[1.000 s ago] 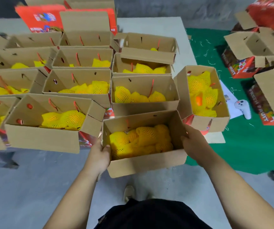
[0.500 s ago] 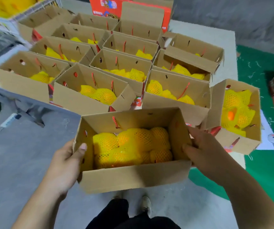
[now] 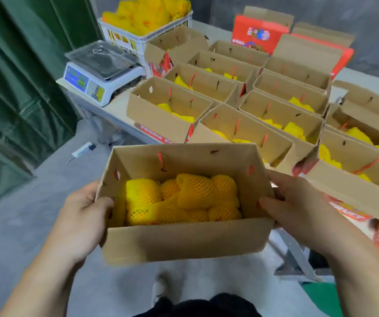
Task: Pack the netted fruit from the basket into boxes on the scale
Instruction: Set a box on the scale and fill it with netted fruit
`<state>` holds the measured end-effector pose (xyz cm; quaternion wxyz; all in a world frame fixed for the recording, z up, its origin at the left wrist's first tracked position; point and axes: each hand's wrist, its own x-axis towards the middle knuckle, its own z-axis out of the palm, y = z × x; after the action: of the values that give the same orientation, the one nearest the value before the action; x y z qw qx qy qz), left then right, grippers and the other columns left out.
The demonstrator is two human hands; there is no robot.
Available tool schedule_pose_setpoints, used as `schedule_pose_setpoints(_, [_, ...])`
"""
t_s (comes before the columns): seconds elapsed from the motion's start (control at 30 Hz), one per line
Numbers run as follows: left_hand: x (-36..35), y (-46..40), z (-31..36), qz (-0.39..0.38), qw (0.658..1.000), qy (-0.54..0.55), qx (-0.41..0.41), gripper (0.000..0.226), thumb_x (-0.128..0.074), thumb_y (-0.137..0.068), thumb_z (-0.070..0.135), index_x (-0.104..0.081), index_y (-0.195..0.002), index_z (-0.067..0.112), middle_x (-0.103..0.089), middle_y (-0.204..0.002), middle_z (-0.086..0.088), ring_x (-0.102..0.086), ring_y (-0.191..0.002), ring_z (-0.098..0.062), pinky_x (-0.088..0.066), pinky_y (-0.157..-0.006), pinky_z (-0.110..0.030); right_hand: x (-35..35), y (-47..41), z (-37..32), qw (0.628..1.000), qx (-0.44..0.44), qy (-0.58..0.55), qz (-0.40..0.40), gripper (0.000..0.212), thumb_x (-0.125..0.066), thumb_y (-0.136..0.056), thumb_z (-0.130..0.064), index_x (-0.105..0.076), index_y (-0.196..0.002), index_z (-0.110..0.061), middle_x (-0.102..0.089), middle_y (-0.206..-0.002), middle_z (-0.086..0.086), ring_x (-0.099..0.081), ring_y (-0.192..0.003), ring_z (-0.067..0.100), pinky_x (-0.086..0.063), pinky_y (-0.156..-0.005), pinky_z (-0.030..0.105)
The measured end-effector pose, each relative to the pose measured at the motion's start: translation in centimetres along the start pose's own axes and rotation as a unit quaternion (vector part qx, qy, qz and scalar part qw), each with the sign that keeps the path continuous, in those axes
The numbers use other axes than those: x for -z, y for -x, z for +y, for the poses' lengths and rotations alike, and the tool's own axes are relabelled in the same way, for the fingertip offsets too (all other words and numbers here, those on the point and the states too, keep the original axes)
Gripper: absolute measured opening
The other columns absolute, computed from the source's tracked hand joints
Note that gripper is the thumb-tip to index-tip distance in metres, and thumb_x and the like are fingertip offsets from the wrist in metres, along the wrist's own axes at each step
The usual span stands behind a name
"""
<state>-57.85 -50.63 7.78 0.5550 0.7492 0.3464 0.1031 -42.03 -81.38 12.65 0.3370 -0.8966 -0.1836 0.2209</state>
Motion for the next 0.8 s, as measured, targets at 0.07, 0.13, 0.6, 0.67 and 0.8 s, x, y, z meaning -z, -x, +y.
schedule_pose_setpoints(0.07, [2.4,-1.6,-0.2,0.018,1.0,0.002,-0.001,0.043,-0.045,-0.085,-0.012,-0.068,-0.072,0.021,-0.048,-0.048,0.002,-0.042,-0.041,-0.015,-0.03,-0.035,-0.019,-1.8,-1.4,-2.4,0.999,0.031,-0.016,0.019,0.043,-0.054,-0.087,0.006,-0.069,-0.112,-0.026,-0.069,-0.071,0.001,-0.065,-0.056,0.011,-0.055,-0.048,0.026])
schedule_pose_setpoints(0.13, [4.5,-3.3,-0.3,0.034,0.999,0.008,0.001,0.045,-0.045,-0.085,-0.011,-0.068,-0.067,0.024,-0.046,-0.051,-0.001,-0.04,-0.043,-0.018,-0.029,-0.036,-0.019,-3.4,-2.8,-4.3,0.999,0.029,-0.022,0.012,0.048,-0.054,-0.09,0.003,-0.069,-0.111,-0.038,-0.072,-0.072,0.001,-0.068,-0.06,0.019,-0.061,-0.063,0.042])
schedule_pose_setpoints(0.6, [12.2,-18.6,0.7,0.133,0.989,0.03,0.058,0.025,-0.046,-0.085,-0.009,-0.067,-0.088,0.005,-0.047,-0.061,-0.008,-0.038,-0.043,-0.015,-0.026,-0.034,-0.021,-6.3,-22.5,-13.7,0.993,0.09,-0.043,-0.058,0.015,-0.055,-0.086,0.002,-0.06,-0.086,-0.011,-0.051,-0.054,0.005,-0.043,-0.051,0.015,-0.034,-0.049,0.04])
schedule_pose_setpoints(0.67, [13.3,-20.9,0.9,0.146,0.987,0.037,0.064,0.026,-0.047,-0.084,-0.009,-0.067,-0.086,0.007,-0.048,-0.059,-0.008,-0.039,-0.043,-0.016,-0.028,-0.033,-0.023,-6.6,-25.5,-15.4,0.992,0.102,-0.037,-0.063,0.013,-0.054,-0.087,0.0,-0.06,-0.089,-0.012,-0.053,-0.056,0.006,-0.044,-0.054,0.026,-0.04,-0.051,0.046])
schedule_pose_setpoints(0.8, [16.3,-25.5,0.9,0.162,0.983,0.051,0.064,0.033,-0.047,-0.082,-0.01,-0.07,-0.084,0.014,-0.053,-0.058,-0.005,-0.04,-0.041,-0.015,-0.027,-0.033,-0.022,-8.3,-31.3,-19.4,0.99,0.109,-0.042,-0.078,0.015,-0.053,-0.087,-0.004,-0.06,-0.1,-0.003,-0.058,-0.067,0.022,-0.047,-0.058,0.028,-0.046,-0.058,0.057])
